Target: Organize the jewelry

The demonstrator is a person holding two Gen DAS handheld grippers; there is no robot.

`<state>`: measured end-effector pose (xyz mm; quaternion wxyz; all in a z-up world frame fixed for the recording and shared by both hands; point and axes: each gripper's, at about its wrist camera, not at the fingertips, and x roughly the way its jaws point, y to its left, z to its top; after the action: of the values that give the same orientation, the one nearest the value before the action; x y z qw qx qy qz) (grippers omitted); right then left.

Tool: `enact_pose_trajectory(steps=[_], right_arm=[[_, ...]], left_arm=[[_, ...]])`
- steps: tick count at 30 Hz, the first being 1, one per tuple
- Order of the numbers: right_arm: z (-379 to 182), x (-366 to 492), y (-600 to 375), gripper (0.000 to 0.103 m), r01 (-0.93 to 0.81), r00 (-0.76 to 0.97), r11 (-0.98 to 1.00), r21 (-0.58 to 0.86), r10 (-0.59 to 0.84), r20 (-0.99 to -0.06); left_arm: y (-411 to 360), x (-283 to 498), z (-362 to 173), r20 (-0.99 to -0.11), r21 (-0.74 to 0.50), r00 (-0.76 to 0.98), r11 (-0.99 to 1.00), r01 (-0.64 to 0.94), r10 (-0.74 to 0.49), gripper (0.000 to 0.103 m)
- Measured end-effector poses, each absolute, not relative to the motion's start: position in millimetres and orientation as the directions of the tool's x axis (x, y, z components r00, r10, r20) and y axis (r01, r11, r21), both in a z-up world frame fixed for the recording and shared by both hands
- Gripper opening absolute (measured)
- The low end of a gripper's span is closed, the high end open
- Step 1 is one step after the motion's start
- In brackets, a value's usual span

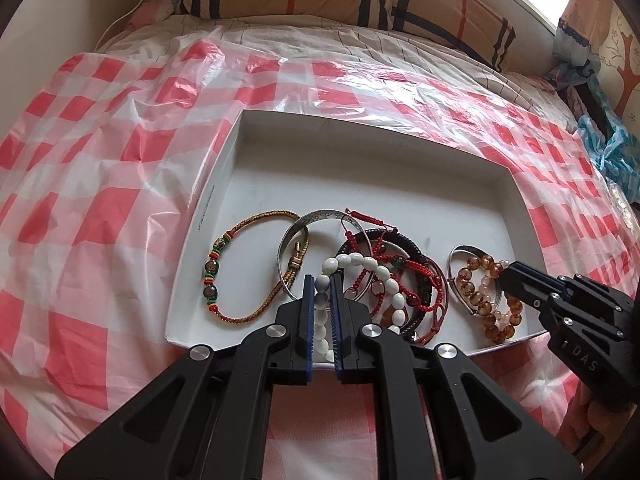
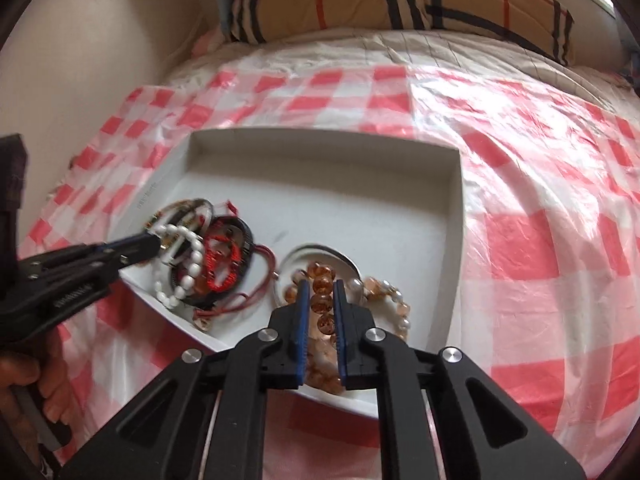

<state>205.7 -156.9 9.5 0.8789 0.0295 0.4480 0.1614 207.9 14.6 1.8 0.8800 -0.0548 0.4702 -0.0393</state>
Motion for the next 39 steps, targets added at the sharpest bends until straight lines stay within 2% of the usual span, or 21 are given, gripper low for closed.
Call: enact_pose_trajectory(steps=[1,2,3,5,6,7,8,13,18,22,31,34,39], right_arm=[[9.7,207.5,-154.6,0.047,-0.252,0.552,0.949,0.188,0.301,-0.778],[8.2,209.1,-150.2,0.068,-0.245,0.565,0.958,0.15,0.267,-0.781],[3.0,210.2,-142.6,0.068,-0.258,0.564,0.962,0.089,0.225,-0.794],[-12.6,211.3,-132.7,0.048,-0.276,0.535,0.961,0.017,0.168,-0.828],[-12.5,211.2,-133.7,0.043,-0.268,0.534,0.963,0.022,0.167,-0.829],[-10.7,212.4,-136.2,0.027,-0.266,0.522,0.963,0.032,0.172,-0.835],[-7.3,213.7,-142.5,0.014,-0.26,0.51,0.96,0.101,0.225,-0.83],[-1.2,211.9,-168.4,0.012,-0.227,0.482,0.912,0.34,0.409,-0.775],[16.6,200.9,-178.2,0.013,-0.245,0.493,0.845,0.475,0.531,-0.69],[25.6,189.0,-178.8,0.012,-0.279,0.479,0.78,0.56,0.618,-0.623],[53.6,177.1,-194.1,0.013,-0.345,0.5,0.614,0.71,0.76,-0.415],[56.3,172.9,-190.5,0.013,-0.363,0.465,0.586,0.724,0.787,-0.404],[46.5,167.7,-182.2,0.013,-0.349,0.411,0.587,0.73,0.796,-0.444]], left_arm=[[14.7,208.3,0.4,-0.826,-0.133,0.551,0.991,0.016,-0.12,0.007],[15.1,209.1,-1.0,-0.828,-0.131,0.548,0.991,0.016,-0.118,0.007],[14.7,209.6,-3.5,-0.832,-0.124,0.543,0.992,0.013,-0.111,0.007],[14.1,211.9,-6.2,-0.836,-0.114,0.538,0.993,0.014,-0.104,0.007],[12.5,212.2,-6.6,-0.837,-0.111,0.538,0.994,0.021,-0.104,0.007],[10.4,211.8,-6.1,-0.838,-0.116,0.534,0.993,0.033,-0.116,0.007],[8.7,211.5,-5.7,-0.839,-0.133,0.527,0.99,0.049,-0.139,0.007],[-2.0,205.9,7.9,-0.791,-0.316,0.505,0.938,0.143,-0.344,0.007],[-5.9,197.8,24.9,-0.708,-0.436,0.516,0.873,0.217,-0.482,0.007],[-8.9,189.8,36.5,-0.653,-0.484,0.524,0.833,0.267,-0.547,0.007],[1.1,172.8,59.8,-0.551,-0.561,0.536,0.76,0.329,-0.639,0.007],[-1.7,166.2,66.2,-0.559,-0.536,0.528,0.764,0.358,-0.639,0.007],[-2.9,160.5,61.4,-0.62,-0.484,0.502,0.797,0.361,-0.603,0.007]])
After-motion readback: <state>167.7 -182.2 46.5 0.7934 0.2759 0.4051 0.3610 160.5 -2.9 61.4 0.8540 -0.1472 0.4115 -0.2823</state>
